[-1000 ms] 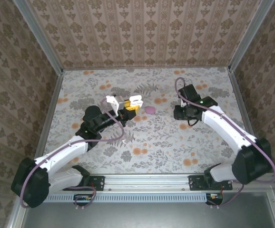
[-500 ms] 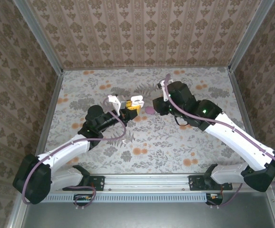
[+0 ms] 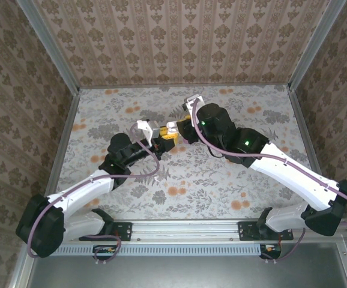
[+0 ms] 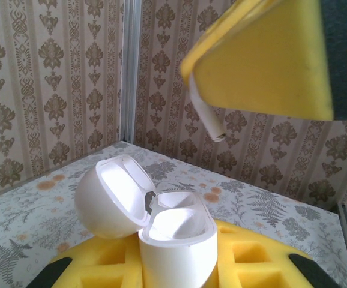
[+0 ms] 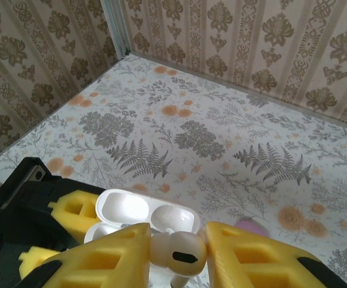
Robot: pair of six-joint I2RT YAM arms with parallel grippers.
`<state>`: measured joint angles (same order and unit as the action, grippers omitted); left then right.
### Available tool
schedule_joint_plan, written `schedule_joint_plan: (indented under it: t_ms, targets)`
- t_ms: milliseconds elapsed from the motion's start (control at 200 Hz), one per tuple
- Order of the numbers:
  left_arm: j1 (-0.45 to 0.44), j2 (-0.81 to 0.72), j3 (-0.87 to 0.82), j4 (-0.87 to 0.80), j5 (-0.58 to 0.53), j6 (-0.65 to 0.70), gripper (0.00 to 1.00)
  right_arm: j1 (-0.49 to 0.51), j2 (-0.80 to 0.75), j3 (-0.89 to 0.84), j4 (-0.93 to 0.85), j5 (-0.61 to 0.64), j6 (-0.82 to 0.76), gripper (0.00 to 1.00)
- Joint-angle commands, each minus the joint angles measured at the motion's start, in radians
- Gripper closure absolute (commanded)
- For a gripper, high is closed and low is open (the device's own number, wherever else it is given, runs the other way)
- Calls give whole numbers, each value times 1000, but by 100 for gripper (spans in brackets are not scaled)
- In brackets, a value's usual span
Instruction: Insert wireless bluetooth earbuds into charging case
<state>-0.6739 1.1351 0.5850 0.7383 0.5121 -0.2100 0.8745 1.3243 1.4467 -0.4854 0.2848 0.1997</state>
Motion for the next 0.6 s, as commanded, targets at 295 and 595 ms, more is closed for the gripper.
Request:
schedule_joint_plan:
  t_ms: [295,595]
  targets:
    - [-5,-1,35,78,18,-42,98,4,-2,-61,98,11,13,70]
    - [-5,-3,34,91,22,-53,98,3,4,-74,115,9,30,70]
